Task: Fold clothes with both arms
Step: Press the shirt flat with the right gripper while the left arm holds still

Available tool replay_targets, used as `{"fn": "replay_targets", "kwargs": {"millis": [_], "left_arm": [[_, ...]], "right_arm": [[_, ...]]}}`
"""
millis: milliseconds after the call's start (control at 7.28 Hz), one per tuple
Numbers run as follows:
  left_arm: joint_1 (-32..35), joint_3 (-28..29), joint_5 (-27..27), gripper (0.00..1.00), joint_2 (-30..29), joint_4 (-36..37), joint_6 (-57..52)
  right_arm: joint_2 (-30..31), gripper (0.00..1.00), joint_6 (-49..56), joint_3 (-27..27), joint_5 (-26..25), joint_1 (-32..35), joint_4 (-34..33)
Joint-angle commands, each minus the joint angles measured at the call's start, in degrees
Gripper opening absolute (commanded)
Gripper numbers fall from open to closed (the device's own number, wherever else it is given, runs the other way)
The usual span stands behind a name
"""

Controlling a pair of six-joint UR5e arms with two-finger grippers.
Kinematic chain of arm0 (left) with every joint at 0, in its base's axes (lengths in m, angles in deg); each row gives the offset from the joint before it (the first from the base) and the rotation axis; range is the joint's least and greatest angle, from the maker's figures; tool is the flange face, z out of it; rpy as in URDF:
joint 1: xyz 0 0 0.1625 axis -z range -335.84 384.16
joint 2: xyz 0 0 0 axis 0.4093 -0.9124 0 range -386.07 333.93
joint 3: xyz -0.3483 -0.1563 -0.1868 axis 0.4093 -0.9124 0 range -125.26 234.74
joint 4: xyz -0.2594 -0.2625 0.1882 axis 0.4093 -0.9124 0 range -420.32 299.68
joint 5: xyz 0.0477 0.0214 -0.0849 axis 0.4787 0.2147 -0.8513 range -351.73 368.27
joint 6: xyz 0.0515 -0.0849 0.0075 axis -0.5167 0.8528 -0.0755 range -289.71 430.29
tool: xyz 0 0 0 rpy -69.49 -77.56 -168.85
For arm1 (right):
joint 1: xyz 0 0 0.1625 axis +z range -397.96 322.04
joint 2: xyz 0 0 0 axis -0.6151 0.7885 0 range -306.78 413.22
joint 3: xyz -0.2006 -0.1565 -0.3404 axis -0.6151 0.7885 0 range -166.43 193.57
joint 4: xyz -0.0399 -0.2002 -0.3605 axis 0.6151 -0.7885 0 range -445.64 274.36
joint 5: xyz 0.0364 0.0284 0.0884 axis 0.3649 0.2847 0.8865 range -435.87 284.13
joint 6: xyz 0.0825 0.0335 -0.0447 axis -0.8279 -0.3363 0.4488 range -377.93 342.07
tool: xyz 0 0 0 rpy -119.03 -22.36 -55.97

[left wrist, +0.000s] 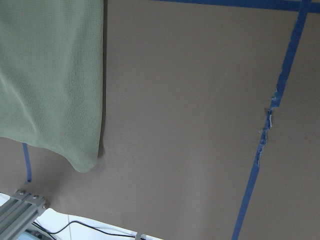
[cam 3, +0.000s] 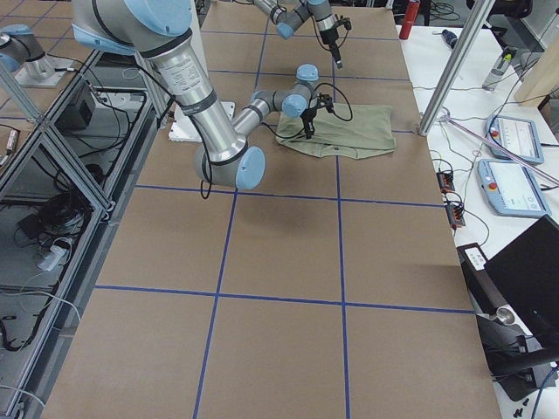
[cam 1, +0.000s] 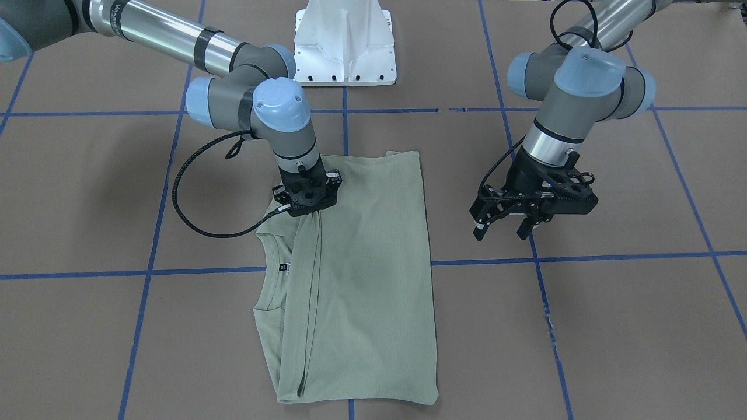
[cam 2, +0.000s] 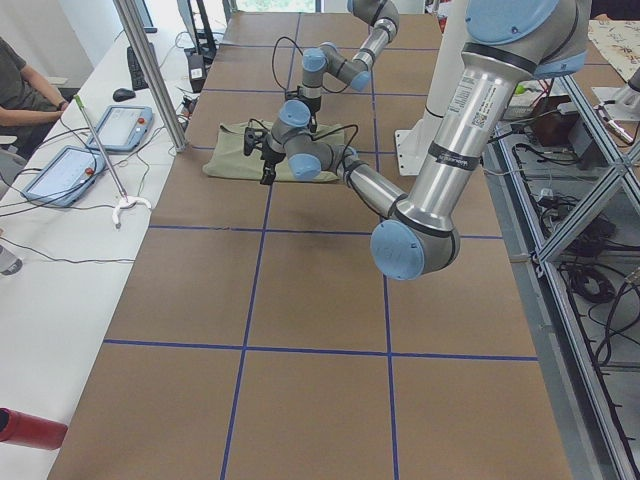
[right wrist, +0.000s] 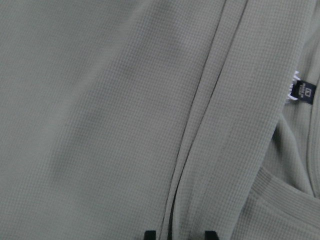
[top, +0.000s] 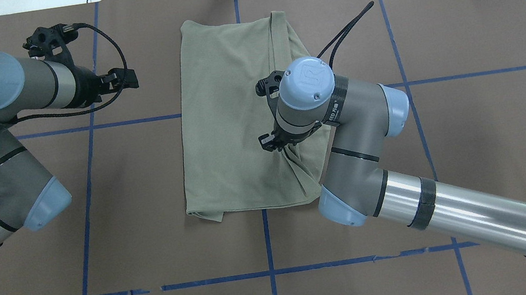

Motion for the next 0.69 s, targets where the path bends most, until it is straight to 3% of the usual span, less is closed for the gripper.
{"fn": "replay_targets", "kwargs": {"millis": [0, 549], "left_arm": [[0.0, 0.0, 0.0, 1.0, 0.0, 0.0, 0.0], [0.1, 0.2, 0.1, 1.0, 0.0, 0.0, 0.0]], "right_arm": [[0.3, 0.45, 0.5, -0.4, -0.3, 0.3, 0.0], [-0.3, 0.45, 1.0, -0.3, -0.7, -0.5, 0.4]]}}
